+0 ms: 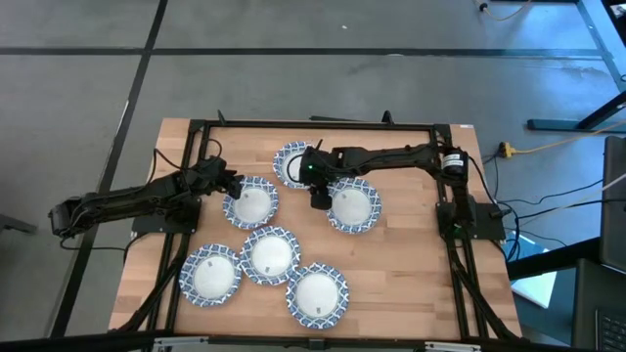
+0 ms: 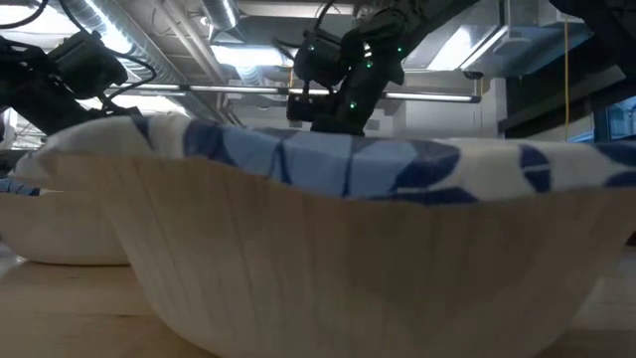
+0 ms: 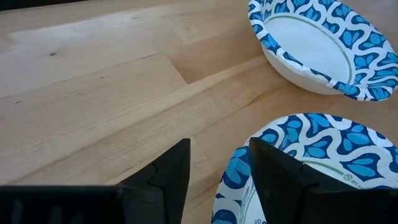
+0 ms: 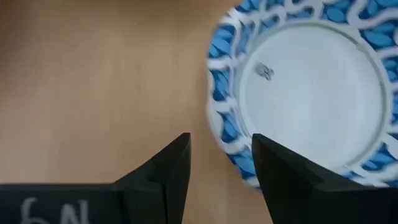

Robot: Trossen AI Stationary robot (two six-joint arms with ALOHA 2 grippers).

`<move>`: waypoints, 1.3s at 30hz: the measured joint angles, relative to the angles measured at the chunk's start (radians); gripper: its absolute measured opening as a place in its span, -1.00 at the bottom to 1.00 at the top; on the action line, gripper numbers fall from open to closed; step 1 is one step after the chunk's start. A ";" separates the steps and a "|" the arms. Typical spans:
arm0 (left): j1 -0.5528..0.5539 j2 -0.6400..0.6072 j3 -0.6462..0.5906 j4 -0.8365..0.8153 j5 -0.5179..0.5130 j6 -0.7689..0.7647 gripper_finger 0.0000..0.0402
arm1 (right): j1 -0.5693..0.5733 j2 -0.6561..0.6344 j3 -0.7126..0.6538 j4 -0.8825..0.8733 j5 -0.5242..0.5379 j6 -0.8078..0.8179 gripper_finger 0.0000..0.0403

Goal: Nest bowls inside each other
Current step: Stack the white patterned bowl on the white patterned bowl

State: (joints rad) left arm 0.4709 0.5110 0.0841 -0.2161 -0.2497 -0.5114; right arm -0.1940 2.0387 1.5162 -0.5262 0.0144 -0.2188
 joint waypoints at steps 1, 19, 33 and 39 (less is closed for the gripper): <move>0.000 0.000 0.000 0.000 0.000 0.000 -0.22 | 0.000 0.004 0.000 0.002 0.017 0.000 -0.15; 0.000 0.000 0.000 0.000 -0.001 -0.003 -0.22 | 0.000 0.053 -0.001 0.018 0.046 0.014 -0.15; 0.000 0.000 0.000 0.000 -0.001 -0.003 -0.22 | 0.000 0.054 -0.001 0.020 0.047 0.034 -0.32; 0.000 0.000 0.000 0.000 -0.001 -0.004 -0.22 | 0.000 0.054 -0.001 0.020 0.047 0.034 -0.64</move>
State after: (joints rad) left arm 0.4707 0.5113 0.0841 -0.2165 -0.2504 -0.5152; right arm -0.1944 2.0926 1.5154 -0.5059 0.0615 -0.1844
